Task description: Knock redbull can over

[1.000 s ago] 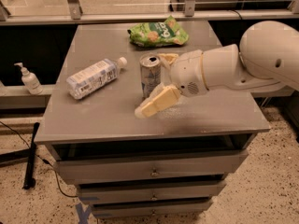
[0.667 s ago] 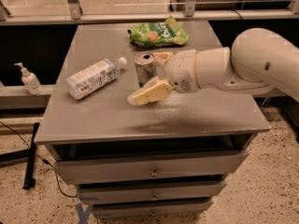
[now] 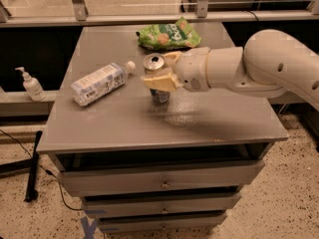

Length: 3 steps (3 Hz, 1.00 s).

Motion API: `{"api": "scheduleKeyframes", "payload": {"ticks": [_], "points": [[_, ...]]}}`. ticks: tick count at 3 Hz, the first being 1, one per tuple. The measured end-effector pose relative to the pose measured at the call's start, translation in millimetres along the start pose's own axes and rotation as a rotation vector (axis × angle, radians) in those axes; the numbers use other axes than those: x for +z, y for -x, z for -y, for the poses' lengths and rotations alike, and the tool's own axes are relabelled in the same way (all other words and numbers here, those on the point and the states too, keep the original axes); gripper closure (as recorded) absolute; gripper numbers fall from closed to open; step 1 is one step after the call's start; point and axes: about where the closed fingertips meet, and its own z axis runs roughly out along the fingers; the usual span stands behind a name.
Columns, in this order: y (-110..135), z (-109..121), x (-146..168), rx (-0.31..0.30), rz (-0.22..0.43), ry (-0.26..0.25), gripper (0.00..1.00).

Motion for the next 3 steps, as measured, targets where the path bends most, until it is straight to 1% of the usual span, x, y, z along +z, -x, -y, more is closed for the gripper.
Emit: {"api": "scheduleKeyframes", "payload": {"ticks": [1, 2, 3], "points": [[14.7, 16.8, -4.6, -0.075, -0.047, -0.002, 0.87], [21.5, 15.1, -13.0, -0.271, -0.196, 0.064, 1.0], [4.3, -12.6, -20.8, -0.52, -0.387, 0.227, 1.0]]}}
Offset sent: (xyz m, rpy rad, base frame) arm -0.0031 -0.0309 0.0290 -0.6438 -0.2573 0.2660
